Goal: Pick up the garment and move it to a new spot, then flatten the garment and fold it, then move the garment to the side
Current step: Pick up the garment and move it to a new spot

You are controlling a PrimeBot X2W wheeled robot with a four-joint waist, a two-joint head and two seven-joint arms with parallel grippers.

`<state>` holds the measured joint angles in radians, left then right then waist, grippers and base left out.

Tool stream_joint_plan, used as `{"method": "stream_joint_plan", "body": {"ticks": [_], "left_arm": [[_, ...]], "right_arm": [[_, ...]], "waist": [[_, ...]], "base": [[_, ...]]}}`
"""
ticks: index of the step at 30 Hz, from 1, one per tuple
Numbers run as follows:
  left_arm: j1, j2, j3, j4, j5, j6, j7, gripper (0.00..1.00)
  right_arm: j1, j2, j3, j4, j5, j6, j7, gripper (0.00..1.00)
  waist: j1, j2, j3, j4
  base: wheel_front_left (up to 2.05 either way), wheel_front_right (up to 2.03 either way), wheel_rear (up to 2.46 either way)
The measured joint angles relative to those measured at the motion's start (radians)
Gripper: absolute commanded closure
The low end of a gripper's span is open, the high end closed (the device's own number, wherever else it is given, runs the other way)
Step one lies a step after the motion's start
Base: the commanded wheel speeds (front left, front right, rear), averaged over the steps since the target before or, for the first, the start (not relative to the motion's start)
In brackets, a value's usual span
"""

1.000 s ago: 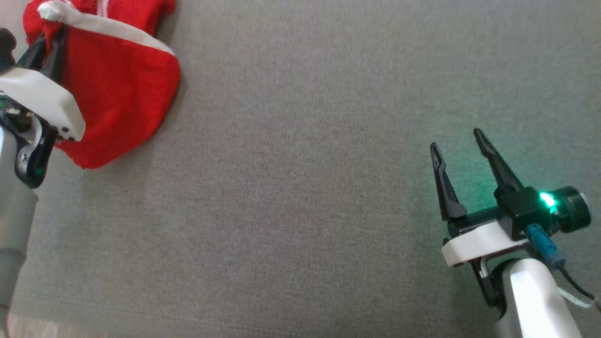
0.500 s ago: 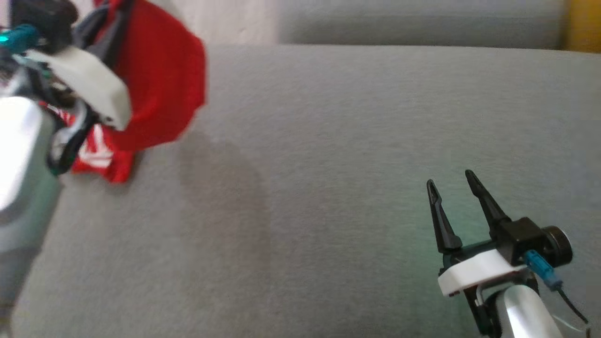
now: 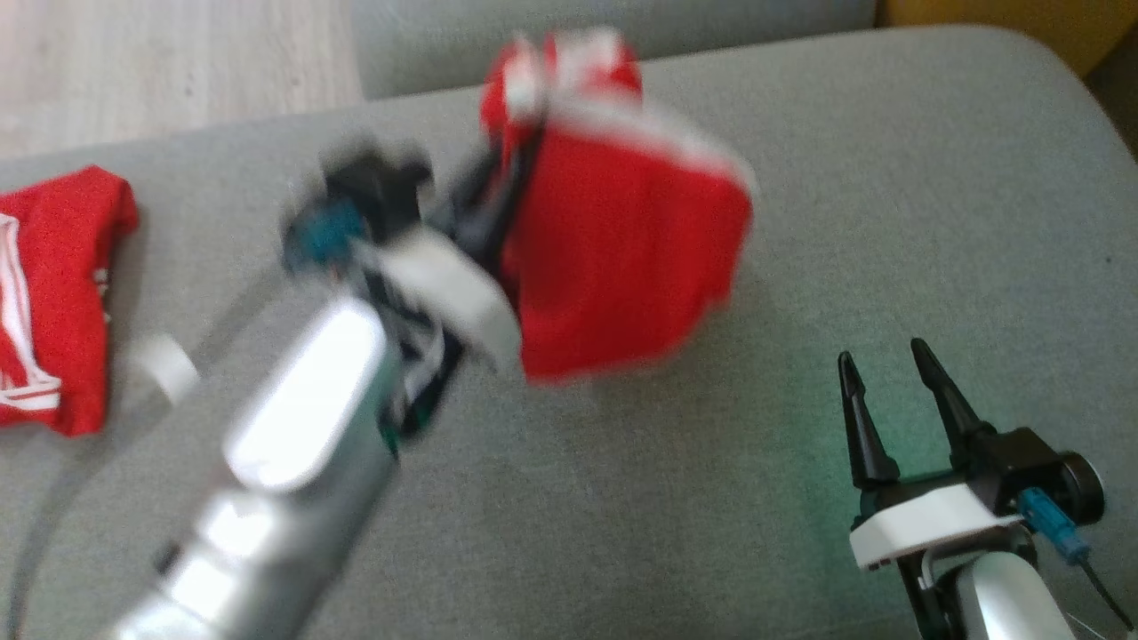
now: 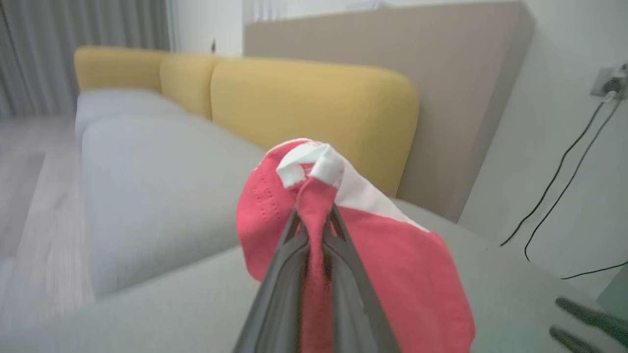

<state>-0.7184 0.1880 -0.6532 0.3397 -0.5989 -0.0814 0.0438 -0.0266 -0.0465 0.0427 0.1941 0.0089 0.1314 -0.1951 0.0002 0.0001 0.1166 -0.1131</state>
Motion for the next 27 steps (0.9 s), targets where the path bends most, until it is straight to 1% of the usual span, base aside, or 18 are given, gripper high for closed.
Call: {"method": "stream_joint_plan", "body": {"ticks": [2, 6, 7, 8, 9, 14, 20, 23, 27], "left_arm": [[0.075, -0.017, -0.012, 0.080, 0.000, 0.005, -0.043, 1.00], [0.156, -0.010, -0.032, 0.244, 0.020, 0.016, -0.115, 1.00], [0.156, -0.008, -0.032, 0.274, 0.024, 0.016, -0.130, 0.70], [0.154, -0.008, -0.030, 0.296, 0.023, 0.016, -0.146, 0.31], [0.151, -0.009, -0.029, 0.314, 0.023, 0.016, -0.160, 0.00], [0.148, -0.013, -0.018, 0.371, 0.017, 0.012, -0.223, 0.00], [0.150, -0.017, 0.007, 0.369, 0.008, 0.012, -0.268, 0.00], [0.164, -0.013, 0.023, 0.338, 0.008, 0.025, -0.285, 0.00], [0.256, -0.003, 0.066, 0.257, 0.007, 0.066, -0.293, 0.00]], "right_arm": [[-0.008, 0.000, 0.003, 0.000, 0.000, 0.000, -0.002, 0.00], [-0.027, 0.000, 0.003, -0.001, 0.000, 0.000, -0.009, 0.00], [-0.033, 0.000, 0.001, -0.001, 0.000, 0.000, -0.009, 0.00], [-0.038, 0.000, -0.002, 0.000, 0.000, 0.000, -0.009, 0.00], [-0.043, 0.001, -0.007, 0.002, 0.000, 0.000, -0.012, 0.00], [-0.046, 0.001, -0.020, 0.016, -0.002, 0.000, -0.016, 0.00], [-0.046, 0.001, -0.027, 0.018, -0.021, 0.000, -0.014, 0.00], [-0.045, 0.001, -0.034, 0.018, -0.038, 0.000, -0.007, 0.00], [-0.041, 0.001, -0.050, 0.017, -0.053, 0.000, 0.004, 0.00]], "waist": [[-0.0001, 0.0000, 0.023, -0.009], [0.0000, 0.0000, 0.066, -0.027], [0.0000, 0.0000, 0.076, -0.029], [0.0000, 0.0000, 0.084, -0.031], [0.0001, 0.0000, 0.090, -0.031], [-0.0001, 0.0000, 0.085, -0.015], [-0.0002, 0.0000, 0.043, 0.010], [-0.0002, 0.0000, 0.010, 0.023], [-0.0003, 0.0000, -0.045, 0.041]], "base": [[0.00, 0.00, 0.00], [0.00, 0.00, 0.00], [0.00, 0.00, 0.00], [0.00, 0.00, 0.00], [0.00, 0.00, 0.00], [0.00, 0.00, 0.00], [0.00, 0.00, 0.00], [0.00, 0.00, 0.00], [0.00, 0.00, 0.00]]}}
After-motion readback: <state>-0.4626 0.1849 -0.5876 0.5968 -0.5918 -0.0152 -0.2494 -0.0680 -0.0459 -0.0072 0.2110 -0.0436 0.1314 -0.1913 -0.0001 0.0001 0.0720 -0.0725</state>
